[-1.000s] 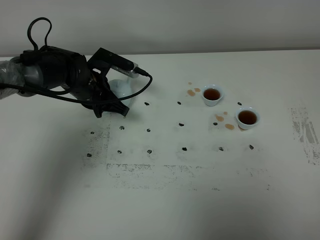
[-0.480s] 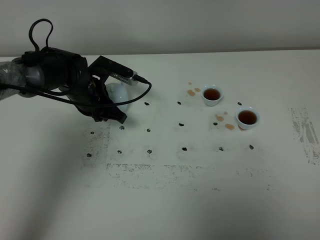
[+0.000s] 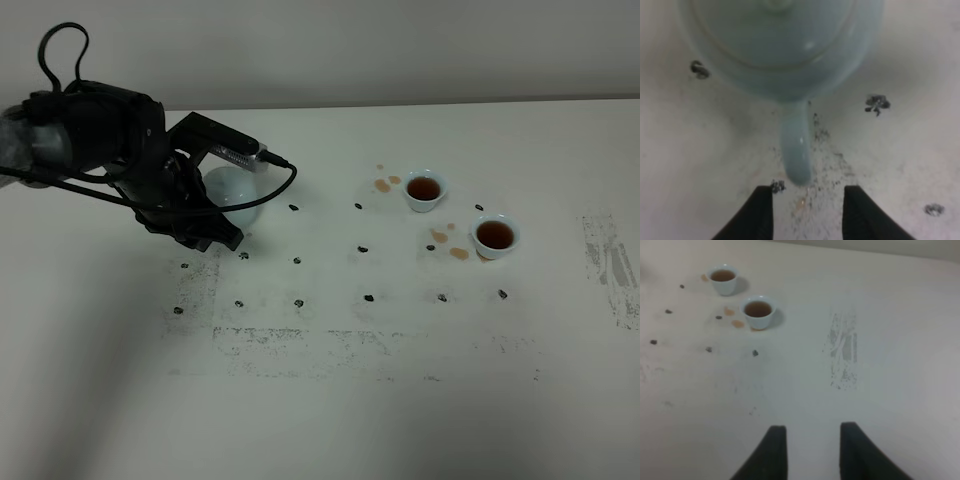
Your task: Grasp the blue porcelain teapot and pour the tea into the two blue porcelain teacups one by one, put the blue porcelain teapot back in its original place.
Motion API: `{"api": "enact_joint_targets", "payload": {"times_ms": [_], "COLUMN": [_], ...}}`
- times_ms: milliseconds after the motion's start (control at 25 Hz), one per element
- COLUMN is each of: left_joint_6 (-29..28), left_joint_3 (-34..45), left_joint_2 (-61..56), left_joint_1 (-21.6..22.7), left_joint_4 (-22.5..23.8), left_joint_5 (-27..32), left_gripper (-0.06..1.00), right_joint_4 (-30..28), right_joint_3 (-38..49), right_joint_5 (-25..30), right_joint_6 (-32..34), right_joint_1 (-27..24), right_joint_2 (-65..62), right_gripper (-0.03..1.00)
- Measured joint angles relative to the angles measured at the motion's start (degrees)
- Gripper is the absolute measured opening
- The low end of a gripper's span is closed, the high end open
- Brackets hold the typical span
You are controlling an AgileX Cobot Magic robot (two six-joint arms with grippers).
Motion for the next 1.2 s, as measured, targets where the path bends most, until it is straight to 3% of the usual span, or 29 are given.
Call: {"api": "enact_joint_targets", "payload": {"times_ms": [440,840,960,1200], "left_joint_6": [-0.2,-9.9,-10.2,-6.8], "left_joint_3": [14.3,16.5,20.2,30.6], "left_joint_2": [-21.9,-44.8,-53.8,-71.0], "left_joint_1": [4.6,10.3,13.1,20.1], "left_joint_4": [0.6,7.0,9.1,9.0], "left_joint_5": [-2.5,15.1,18.1,23.4], "left_gripper": [0.32,0.32,0.32,0.32], "right_joint_4": [0.0,0.0,0.0,0.0], "right_joint_3": [0.0,0.0,0.0,0.0], "right_joint_5": [0.0,0.0,0.0,0.0], "right_joint_6": [0.0,0.0,0.0,0.0], "right_joint_1": [0.0,0.0,0.0,0.0], "right_joint_2": [0.0,0.0,0.0,0.0], "right_gripper": [0.28,0.28,0.28,0.28]}}
